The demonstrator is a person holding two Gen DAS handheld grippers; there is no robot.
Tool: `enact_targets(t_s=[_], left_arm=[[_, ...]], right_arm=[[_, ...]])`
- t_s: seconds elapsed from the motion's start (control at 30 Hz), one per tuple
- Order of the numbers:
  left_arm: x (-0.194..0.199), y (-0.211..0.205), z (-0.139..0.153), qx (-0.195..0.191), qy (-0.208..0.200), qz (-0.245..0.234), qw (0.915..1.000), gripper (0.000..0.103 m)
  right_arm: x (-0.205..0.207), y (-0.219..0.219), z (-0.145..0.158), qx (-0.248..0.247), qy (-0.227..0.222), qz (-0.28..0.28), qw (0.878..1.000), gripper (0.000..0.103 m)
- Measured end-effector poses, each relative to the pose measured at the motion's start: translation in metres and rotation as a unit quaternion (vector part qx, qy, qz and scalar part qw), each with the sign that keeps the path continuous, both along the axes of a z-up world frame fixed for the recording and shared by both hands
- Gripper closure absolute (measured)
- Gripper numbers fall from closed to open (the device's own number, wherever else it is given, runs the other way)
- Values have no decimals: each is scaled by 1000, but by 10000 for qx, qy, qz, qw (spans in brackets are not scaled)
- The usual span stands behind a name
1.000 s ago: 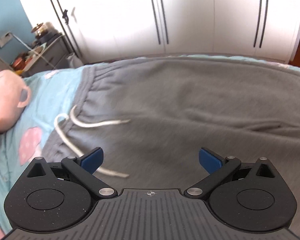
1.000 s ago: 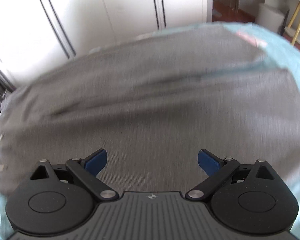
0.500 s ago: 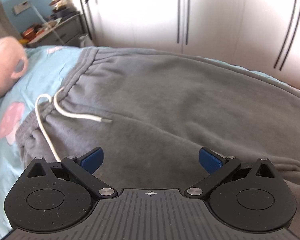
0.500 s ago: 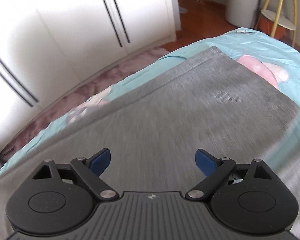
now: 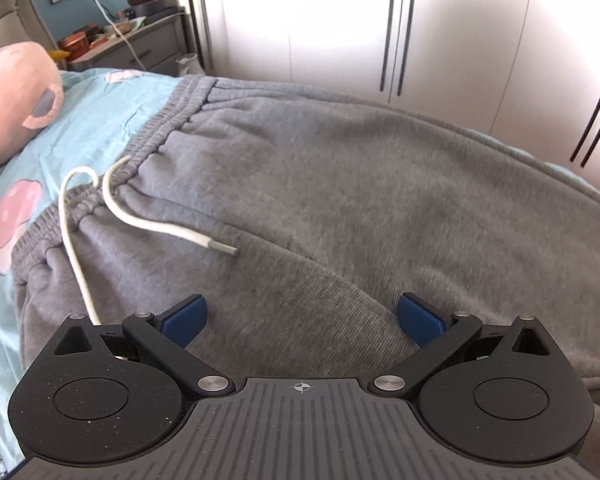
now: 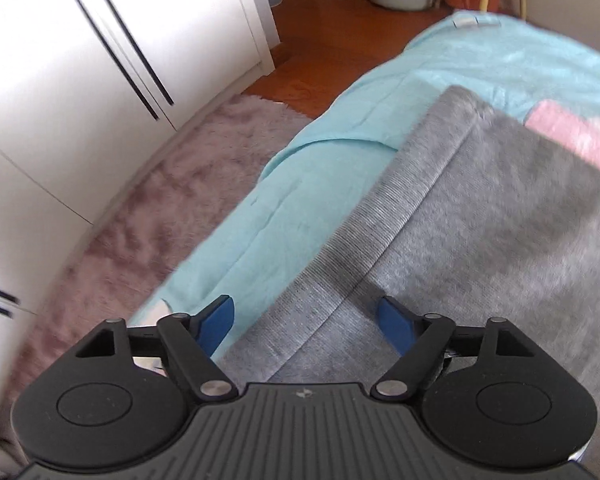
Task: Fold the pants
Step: 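Move the right gripper to a pant-leg cuff and close on it, then lift the cuff with the right gripper while the left gripper grasps the other cuff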
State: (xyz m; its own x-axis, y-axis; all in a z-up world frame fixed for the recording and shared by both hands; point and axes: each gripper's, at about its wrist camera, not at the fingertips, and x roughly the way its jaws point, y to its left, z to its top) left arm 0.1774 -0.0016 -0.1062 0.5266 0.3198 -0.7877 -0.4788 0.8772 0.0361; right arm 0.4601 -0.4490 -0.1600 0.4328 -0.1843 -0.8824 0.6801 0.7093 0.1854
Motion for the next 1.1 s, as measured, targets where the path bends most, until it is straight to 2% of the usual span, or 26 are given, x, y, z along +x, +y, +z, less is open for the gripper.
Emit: enact_targets(t_s=[0.03,0.07,0.1,0.13,0.2,0.3,0.33,0.43,0.57,0.63,0.67,0.77,0.83,0.87,0.9,0.93,0.97,1.03,1.1], left_arm=[[1,0,-1,10,5,-18,10000,0],[1,-1,-1,19,-6,-19,10000,0],[0,-1,-1,22,-40,-19,10000,0],[-1,-2,-2,23,-69,-43,10000,0],[-3,-1,-2,-26,-104,-96,9999,0],[-10,3,5,-228,-372,-3,9990,0],[-14,5,9,-293,-555,61,9980,0],[-27,8,20,-404,-1009,199,9939,0],[-42,9,34,-494,-1417,114,9886,0],[-48,7,39,-526,-1521,34,9870,0],[-51,7,41,-529,-1541,21,9866,0],[-54,5,45,-497,-1506,-70,9873,0],[-52,7,47,-525,-1396,-63,9888,0],[-50,9,49,-576,-1331,-64,9894,0],[-49,12,49,-650,-1300,-51,9894,0],[-46,16,50,-785,-1307,-51,9883,0],[-43,20,50,-955,-1313,-110,9867,0],[-28,30,48,-1421,-1286,-382,9807,0],[-6,41,43,-1765,-1184,-532,9757,0]], right_arm=[[-1,6,1,-231,91,71,9997,67],[-2,10,1,-523,183,158,9983,80],[-4,8,3,-534,93,247,9982,89],[-12,3,5,-339,-166,364,9986,97],[-27,-6,12,19,-454,391,9982,99],[-78,-22,40,463,-1371,502,9882,99],[-106,-25,53,627,-1754,556,9809,99],[-192,-27,76,808,-2460,715,9633,99],[-332,-18,70,1095,-2894,530,9495,100],[-384,-13,49,1031,-2875,343,9516,100],[-402,-12,32,953,-2685,223,9583,101],[-417,-24,-12,883,-1752,-176,9804,100],[-423,-34,-21,1122,-1675,-424,9785,99],[-425,-36,-18,1176,-1689,-525,9772,95],[-428,-34,-9,1022,-1859,-578,9755,93],[-427,-29,3,688,-2119,-414,9740,81],[-424,-22,15,272,-2286,-182,9730,45],[-408,-4,30,-430,-2279,186,9726,12],[-392,12,34,-646,-2352,524,9684,12]])
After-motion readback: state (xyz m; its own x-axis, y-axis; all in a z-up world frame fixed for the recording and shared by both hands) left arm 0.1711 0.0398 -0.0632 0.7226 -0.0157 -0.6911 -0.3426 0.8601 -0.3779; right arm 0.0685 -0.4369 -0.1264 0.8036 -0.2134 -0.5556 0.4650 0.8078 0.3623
